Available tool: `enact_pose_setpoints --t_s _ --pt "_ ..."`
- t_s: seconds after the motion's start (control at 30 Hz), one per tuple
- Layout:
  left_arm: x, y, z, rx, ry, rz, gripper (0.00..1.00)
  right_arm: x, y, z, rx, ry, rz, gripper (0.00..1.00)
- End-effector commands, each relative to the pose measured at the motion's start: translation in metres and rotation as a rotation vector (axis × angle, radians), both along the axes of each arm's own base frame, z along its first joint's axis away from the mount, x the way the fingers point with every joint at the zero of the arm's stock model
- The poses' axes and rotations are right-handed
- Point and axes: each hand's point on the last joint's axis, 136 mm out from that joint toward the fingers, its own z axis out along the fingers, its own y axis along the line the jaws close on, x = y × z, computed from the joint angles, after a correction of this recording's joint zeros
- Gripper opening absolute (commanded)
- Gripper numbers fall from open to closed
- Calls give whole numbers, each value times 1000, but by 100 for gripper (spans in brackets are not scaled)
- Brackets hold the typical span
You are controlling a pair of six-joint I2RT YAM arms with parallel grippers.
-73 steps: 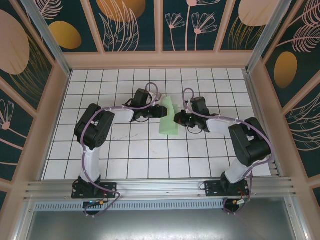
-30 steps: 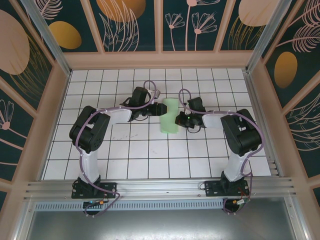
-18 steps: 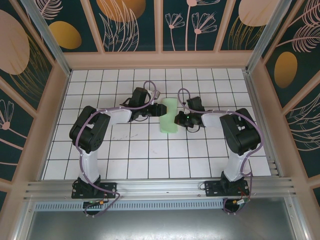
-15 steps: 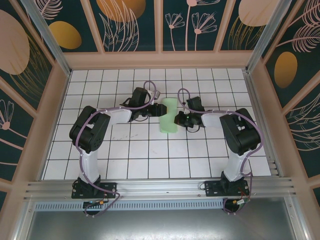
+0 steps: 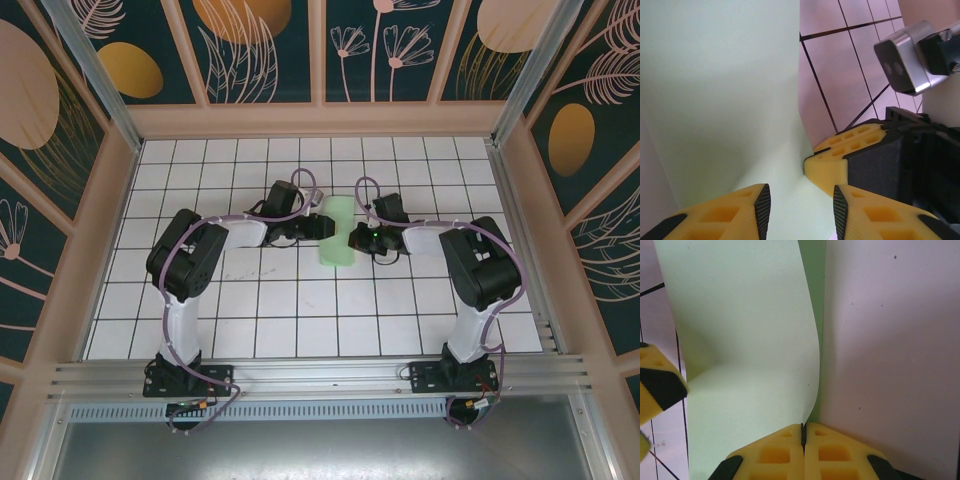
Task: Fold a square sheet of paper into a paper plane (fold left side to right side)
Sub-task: Hold the square sheet of paper at the center of the table.
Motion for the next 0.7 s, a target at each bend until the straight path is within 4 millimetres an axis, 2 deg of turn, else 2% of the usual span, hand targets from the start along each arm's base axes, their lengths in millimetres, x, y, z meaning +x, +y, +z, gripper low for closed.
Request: enact_pose_setpoints --t_s 0.0,0.23,0.67 --pt "-6 1 -18 31 25 -8 41 -4 5 6 -4 -9 24 9" --pt "-7 7 -30 73 36 6 41 -1 5 20 11 -41 23 15" --pt "-7 8 -31 77 33 7 41 -4 6 32 29 -54 29 22"
